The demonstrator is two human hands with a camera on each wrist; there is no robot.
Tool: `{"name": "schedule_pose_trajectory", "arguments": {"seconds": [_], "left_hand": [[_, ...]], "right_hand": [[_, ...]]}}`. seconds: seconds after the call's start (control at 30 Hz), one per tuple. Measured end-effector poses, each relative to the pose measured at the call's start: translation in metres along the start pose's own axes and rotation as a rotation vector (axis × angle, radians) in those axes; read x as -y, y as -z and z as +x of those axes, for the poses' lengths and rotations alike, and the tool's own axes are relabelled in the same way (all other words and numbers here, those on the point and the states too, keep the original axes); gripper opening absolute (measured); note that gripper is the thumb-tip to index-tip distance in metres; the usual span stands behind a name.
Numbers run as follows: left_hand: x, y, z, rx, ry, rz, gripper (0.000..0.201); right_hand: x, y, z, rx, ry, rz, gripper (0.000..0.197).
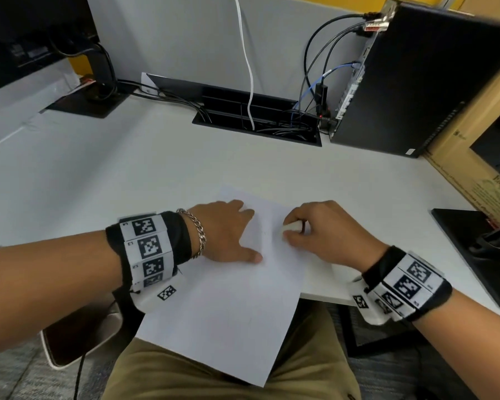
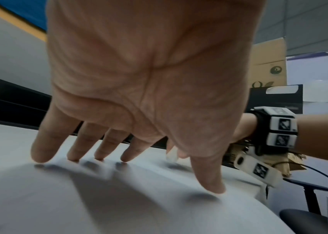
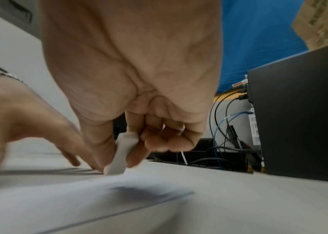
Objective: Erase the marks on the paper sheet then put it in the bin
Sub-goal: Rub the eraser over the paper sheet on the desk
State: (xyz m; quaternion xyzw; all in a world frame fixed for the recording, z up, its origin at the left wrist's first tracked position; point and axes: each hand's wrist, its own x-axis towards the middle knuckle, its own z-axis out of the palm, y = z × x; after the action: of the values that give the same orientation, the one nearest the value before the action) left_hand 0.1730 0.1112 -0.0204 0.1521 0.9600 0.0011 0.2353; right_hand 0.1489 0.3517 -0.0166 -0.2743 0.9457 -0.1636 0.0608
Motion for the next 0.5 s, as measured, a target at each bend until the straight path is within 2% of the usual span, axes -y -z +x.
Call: {"name": "schedule_pose_trajectory", "arguments": {"seconds": [0.1,0.27,0.5], "left_hand": [[-0.009,-0.006,-0.004,0.064,0.02,0.021,0.129],[-0.002,-0.004,0.0,0.104,-0.001,0.041,0.136],[0.006,0.008,0.013,0.156,-0.034,0.01,0.142]], "right_hand": [[-0.009,0.002,0.011,0.042,-0.041,-0.09,0.022],[-0.012,-0.003,0.012,0.087,-0.035,-0.159,0.023],[0.002,-0.013,-0.003,0.121,0.009,-0.117,0.028]]}}
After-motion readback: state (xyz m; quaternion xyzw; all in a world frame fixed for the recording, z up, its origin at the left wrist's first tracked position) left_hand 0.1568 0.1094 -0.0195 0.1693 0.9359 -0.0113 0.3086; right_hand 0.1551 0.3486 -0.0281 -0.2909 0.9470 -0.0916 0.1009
